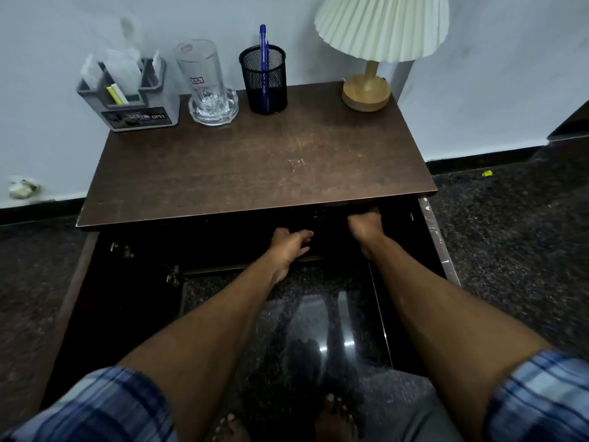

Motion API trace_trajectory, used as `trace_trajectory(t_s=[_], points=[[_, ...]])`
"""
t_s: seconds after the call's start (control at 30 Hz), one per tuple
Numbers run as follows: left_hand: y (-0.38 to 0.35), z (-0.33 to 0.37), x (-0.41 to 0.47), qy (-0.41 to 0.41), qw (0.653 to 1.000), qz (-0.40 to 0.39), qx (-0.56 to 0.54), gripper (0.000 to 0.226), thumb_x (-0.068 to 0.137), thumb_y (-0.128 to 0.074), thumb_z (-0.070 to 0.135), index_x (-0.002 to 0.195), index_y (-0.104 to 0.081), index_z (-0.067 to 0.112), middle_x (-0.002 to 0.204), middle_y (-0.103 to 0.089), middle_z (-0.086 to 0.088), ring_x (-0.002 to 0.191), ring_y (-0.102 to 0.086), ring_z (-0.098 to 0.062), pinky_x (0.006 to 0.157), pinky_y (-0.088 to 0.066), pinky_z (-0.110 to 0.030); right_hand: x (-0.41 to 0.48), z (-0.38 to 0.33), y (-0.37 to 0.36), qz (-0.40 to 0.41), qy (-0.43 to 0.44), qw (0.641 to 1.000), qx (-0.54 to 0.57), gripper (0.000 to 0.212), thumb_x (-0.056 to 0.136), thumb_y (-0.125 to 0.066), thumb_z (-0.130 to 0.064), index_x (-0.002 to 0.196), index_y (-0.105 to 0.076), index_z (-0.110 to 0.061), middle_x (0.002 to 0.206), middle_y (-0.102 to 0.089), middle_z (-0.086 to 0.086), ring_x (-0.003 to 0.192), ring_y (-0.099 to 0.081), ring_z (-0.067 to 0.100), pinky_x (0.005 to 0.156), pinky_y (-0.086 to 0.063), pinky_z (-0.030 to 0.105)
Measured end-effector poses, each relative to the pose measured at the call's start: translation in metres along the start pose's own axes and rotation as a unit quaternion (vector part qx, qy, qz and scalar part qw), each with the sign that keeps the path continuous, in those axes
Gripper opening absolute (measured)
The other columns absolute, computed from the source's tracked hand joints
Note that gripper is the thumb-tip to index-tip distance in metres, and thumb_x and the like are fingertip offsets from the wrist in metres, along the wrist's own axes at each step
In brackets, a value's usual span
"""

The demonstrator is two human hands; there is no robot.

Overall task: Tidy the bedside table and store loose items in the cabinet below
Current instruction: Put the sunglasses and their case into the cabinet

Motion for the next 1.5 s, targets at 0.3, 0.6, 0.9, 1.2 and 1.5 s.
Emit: trace_trajectory(t_s=[0.3, 0.6, 0.9, 1.2, 1.5], points=[[-0.011, 0.001, -0.002, 0.005, 0.999, -0.03, -0.018, 0.043, 0.091, -0.065, 0.003, 0.129, -0.05, -0.01, 0.118, -0.061, -0.017, 0.108, -0.061, -0.022, 0.089, -0.053, -0.034, 0.013, 0.0, -0.004, -0.017, 0.028, 0.998, -0.053, 0.042, 0.1, -0.054, -0.003, 0.141, -0.052, 0.003, 0.147, -0.053, 0.02, 0.137, -0.05, 0.032, 0.103, -0.038, 0.025], [0.013, 0.015, -0.028, -0.015, 1.0, -0.019, -0.011, 0.034, 0.098, -0.053, 0.0, 0.132, -0.05, -0.004, 0.103, -0.063, -0.01, 0.104, -0.063, -0.026, 0.095, -0.052, -0.038, -0.02, -0.025, 0.019, -0.005, 0.115, 0.951, -0.286, 0.033, 0.09, -0.062, -0.021, 0.105, -0.07, 0.007, 0.11, -0.068, 0.031, 0.107, -0.065, 0.046, 0.088, -0.054, 0.044], [0.043, 0.005, -0.073, -0.052, 0.995, 0.001, 0.087, 0.031, 0.099, -0.051, 0.007, 0.128, -0.06, 0.014, 0.109, -0.068, -0.006, 0.077, -0.066, -0.015, 0.072, -0.055, -0.029, -0.079, -0.028, 0.028, -0.069, 0.215, 0.897, -0.381, 0.024, 0.09, -0.062, -0.034, 0.106, -0.074, -0.019, 0.106, -0.073, 0.016, 0.102, -0.069, 0.037, 0.082, -0.055, 0.039], [0.066, -0.001, -0.154, -0.114, 0.983, 0.052, 0.136, 0.02, 0.097, -0.051, 0.009, 0.108, -0.063, 0.019, 0.095, -0.069, -0.005, 0.067, -0.063, -0.015, 0.052, -0.049, -0.025, -0.151, -0.037, 0.083, -0.005, 0.28, 0.901, -0.331, 0.018, 0.089, -0.064, -0.035, 0.098, -0.073, -0.022, 0.099, -0.073, 0.004, 0.096, -0.069, 0.029, 0.079, -0.056, 0.037], [0.154, 0.021, -0.233, -0.207, 0.939, 0.131, 0.242, 0.015, 0.092, -0.063, 0.009, 0.106, -0.068, 0.012, 0.091, -0.069, -0.009, 0.07, -0.06, -0.019, 0.066, -0.049, -0.031, -0.208, -0.029, 0.146, 0.036, 0.26, 0.896, -0.357, 0.049, 0.089, -0.066, -0.042, 0.13, -0.055, -0.018, 0.134, -0.05, 0.012, 0.127, -0.048, 0.034, 0.104, -0.044, 0.047]])
Point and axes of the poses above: each hand's wrist, its own x-axis towards the middle knuckle, its own y-axis out of the back of the hand, z = x × y, the point moved 4 cm from there along x, towards the middle knuckle
